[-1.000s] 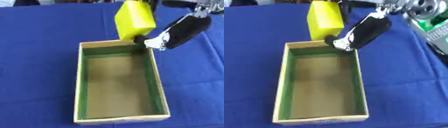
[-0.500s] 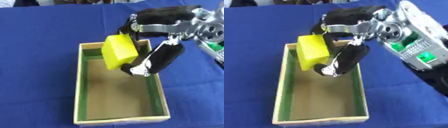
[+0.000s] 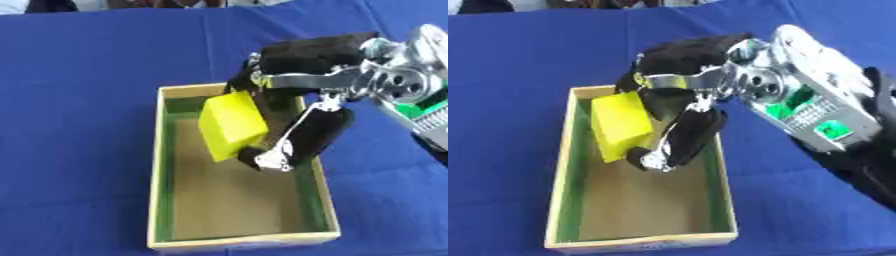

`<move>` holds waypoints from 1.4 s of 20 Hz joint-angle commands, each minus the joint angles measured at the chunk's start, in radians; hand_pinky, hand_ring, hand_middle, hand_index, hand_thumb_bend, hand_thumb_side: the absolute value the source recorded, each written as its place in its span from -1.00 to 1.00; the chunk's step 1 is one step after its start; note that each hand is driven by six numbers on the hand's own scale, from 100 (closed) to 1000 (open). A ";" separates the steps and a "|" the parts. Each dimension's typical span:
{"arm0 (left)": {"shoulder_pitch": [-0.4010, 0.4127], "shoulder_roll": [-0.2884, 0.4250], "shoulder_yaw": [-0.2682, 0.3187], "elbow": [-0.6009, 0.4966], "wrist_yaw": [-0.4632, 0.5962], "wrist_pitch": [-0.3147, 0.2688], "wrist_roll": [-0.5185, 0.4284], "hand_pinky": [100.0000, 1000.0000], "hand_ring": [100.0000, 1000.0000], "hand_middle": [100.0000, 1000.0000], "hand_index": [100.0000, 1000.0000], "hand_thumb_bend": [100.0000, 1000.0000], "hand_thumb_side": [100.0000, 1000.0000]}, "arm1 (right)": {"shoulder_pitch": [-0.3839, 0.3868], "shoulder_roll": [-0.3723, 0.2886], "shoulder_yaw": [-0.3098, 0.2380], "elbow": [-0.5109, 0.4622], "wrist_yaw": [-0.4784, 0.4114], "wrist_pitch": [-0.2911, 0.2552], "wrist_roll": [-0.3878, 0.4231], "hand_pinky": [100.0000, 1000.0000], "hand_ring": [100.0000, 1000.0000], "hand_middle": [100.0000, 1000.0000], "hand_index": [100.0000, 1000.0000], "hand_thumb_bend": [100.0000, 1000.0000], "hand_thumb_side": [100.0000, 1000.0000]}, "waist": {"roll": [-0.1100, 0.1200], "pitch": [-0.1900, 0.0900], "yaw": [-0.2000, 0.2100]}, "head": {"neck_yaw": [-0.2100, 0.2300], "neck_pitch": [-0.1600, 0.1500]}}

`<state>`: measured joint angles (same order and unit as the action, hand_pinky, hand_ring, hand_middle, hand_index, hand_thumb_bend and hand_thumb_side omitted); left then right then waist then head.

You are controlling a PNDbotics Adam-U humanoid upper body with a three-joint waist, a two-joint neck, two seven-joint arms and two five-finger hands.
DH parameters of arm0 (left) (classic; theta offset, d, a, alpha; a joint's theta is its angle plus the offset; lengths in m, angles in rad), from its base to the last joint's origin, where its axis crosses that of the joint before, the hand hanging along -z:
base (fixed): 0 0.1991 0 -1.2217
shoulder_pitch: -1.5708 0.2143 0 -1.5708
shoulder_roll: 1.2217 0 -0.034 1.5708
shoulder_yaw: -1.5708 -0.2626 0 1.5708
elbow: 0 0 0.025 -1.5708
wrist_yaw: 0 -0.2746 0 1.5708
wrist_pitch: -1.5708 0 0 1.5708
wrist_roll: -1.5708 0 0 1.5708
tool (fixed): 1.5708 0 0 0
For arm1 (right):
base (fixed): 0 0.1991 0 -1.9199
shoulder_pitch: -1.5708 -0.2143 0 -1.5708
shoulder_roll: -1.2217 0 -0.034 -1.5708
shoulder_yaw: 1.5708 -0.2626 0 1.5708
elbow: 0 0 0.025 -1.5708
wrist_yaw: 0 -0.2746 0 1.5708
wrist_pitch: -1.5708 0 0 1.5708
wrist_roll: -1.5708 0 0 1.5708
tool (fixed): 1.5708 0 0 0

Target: Pick up objects on the table and place them in the box.

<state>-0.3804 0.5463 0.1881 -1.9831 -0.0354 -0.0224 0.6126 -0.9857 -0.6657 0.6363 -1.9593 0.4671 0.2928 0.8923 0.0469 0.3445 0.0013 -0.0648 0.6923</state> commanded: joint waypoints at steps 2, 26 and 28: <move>-0.014 0.028 0.000 -0.017 0.004 -0.002 -0.003 0.16 0.49 0.42 0.46 -1.00 1.00 | -0.017 0.003 0.018 0.032 0.027 -0.026 0.015 0.19 0.28 -0.17 0.14 -1.00 -0.18 | -0.002 -0.021 0.004 | -0.005 -0.009; -0.017 0.032 0.000 -0.017 0.005 -0.002 -0.002 0.16 0.49 0.42 0.46 -1.00 1.00 | -0.032 -0.054 -0.011 0.066 0.033 -0.189 0.015 0.48 0.70 0.52 0.88 -0.07 0.41 | -0.005 -0.026 -0.001 | 0.000 -0.008; -0.017 0.032 0.000 -0.017 0.005 -0.002 -0.002 0.16 0.49 0.43 0.46 -1.00 1.00 | -0.032 -0.068 -0.026 0.051 0.024 -0.189 0.015 0.49 0.73 0.55 0.91 0.12 0.44 | -0.005 -0.026 -0.002 | 0.001 -0.008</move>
<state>-0.3881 0.5463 0.1829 -1.9831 -0.0312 -0.0242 0.6109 -0.9985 -0.7036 0.6362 -1.8829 0.5023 0.1061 0.9072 0.0414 0.3445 -0.0001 -0.0667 0.6919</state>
